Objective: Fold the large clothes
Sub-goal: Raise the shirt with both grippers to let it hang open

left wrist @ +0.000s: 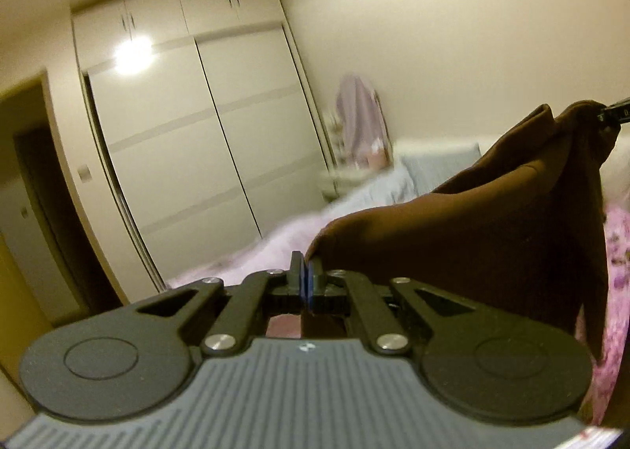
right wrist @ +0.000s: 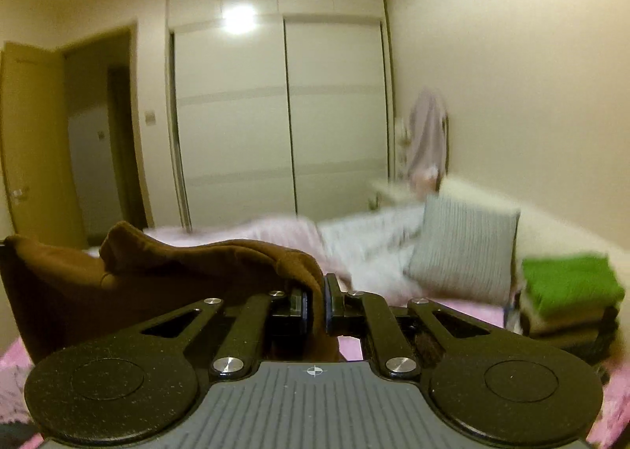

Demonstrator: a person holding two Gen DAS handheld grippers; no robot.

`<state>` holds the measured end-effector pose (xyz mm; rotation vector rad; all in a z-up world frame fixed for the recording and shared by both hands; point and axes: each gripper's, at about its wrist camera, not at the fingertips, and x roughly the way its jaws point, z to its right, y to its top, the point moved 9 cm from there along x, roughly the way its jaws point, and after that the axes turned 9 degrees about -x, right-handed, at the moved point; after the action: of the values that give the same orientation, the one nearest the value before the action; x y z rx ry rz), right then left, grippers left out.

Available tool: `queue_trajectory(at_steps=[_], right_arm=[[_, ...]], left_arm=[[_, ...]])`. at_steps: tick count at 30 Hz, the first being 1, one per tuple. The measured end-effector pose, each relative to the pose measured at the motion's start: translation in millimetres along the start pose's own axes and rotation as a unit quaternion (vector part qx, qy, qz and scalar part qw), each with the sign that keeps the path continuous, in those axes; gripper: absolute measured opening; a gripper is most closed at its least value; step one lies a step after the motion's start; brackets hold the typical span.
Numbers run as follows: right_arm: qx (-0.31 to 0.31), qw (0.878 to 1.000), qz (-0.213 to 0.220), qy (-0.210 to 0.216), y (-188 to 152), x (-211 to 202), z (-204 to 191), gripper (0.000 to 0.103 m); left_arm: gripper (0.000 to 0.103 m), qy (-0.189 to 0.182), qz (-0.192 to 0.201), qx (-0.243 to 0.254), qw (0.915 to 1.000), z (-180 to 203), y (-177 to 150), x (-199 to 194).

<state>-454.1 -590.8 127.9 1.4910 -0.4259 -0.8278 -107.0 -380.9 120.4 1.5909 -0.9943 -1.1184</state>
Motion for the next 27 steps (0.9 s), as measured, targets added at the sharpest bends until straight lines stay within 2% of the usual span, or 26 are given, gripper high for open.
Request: queue_trajectory(at_steps=[4,7,9,11,13,14,16,17,18,20,23,27], right_arm=[[-0.015,0.998,0.053,-0.004,51,-26,-7,0.004],[-0.015,0.998,0.064,0.002,74,-14,-1,0.004],[-0.021,0.998,0.057,0.006,80,12,3,0.004],[-0.025,0.999,0.036,0.014,78,54,7,0.004],[-0.032,0.999,0.003,0.026,65,114,12,0.004],[-0.034,0.999,-0.020,0.034,53,151,16,0.004],[-0.042,0.994,-0.081,0.056,16,237,19,0.004],[-0.044,0.991,-0.109,0.067,-10,279,19,0.006],[-0.047,0.987,-0.136,0.069,-38,319,19,0.020],[-0.055,0.980,-0.181,0.063,-96,381,18,0.042],[-0.048,0.968,-0.229,0.096,-177,421,15,0.044],[-0.055,0.943,-0.299,0.132,-281,424,15,0.048]], left_arm=[[0.000,0.002,0.040,-0.006,0.9992,-12,50,-26],[0.000,0.003,0.042,-0.012,0.9990,-15,74,-19],[0.000,0.001,0.028,-0.019,0.9994,-17,79,1],[0.000,0.006,0.004,-0.023,0.9997,-18,74,35],[0.000,0.015,-0.035,-0.033,0.9987,-17,54,93],[0.001,0.020,-0.063,-0.042,0.9969,-16,38,126],[0.008,0.044,-0.120,-0.064,0.9897,-16,-9,198],[0.018,0.064,-0.143,-0.069,0.9853,-17,-35,233],[0.024,0.083,-0.171,-0.080,0.9785,-18,-67,266],[0.024,0.099,-0.231,-0.120,0.9604,-17,-137,312],[0.024,0.123,-0.285,-0.149,0.9388,-3,-219,323],[0.024,0.139,-0.347,-0.188,0.9080,12,-314,295]])
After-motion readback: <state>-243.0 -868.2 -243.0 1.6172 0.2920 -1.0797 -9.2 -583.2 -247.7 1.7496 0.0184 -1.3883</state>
